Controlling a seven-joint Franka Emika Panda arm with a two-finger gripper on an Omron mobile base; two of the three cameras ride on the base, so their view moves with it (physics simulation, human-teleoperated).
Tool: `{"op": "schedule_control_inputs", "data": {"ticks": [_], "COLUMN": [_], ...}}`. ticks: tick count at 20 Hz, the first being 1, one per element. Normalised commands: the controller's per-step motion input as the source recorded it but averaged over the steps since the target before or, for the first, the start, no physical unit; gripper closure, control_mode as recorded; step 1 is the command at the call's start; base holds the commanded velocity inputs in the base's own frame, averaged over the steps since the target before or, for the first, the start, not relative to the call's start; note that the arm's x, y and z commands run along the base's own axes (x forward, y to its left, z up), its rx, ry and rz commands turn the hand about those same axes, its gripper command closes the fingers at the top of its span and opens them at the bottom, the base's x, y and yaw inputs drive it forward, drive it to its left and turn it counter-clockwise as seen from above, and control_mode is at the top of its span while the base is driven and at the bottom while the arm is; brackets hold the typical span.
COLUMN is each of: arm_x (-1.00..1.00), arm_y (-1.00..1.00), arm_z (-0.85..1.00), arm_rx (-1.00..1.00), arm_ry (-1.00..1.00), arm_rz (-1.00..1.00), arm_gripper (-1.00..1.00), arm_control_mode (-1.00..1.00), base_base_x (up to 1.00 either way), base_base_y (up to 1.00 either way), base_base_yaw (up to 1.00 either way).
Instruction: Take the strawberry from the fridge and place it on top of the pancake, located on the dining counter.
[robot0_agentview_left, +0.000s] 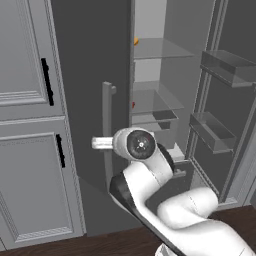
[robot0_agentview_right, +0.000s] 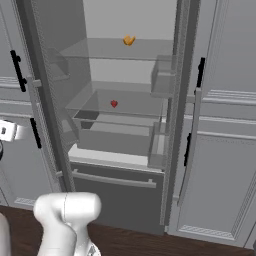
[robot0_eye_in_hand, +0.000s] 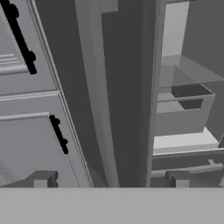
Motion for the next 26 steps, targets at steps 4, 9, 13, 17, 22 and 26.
{"op": "schedule_control_inputs", "data": {"ticks": [4,9,13,17,22,26], "arm_x": [-0.29,-0.04,0.02,0.34,0.55,0.61], "arm_y": [-1.0,-0.95,-0.54,-0.24,-0.04,-0.02], "arm_z": [-0.02,-0.16,-0.2,-0.1,-0.12,-0.03], "arm_rx": [0.21,0.21,0.15,0.2,0.16,0.11], "arm_ry": [0.0,0.02,0.12,0.02,0.0,0.0], "arm_rz": [0.0,0.0,0.0,-0.01,0.0,0.0], "arm_gripper": [-1.0,-1.0,-1.0,-1.0,-1.0,-1.0], "arm_control_mode": [-1.0,-1.0,-1.0,-1.0,-1.0,-1.0], "base_base_x": [0.0,0.0,0.0,0.0,0.0,0.0], "base_base_y": [0.0,0.0,0.0,0.0,0.0,0.0], "base_base_yaw": [0.0,0.0,0.0,0.0,0.0,0.0]}}
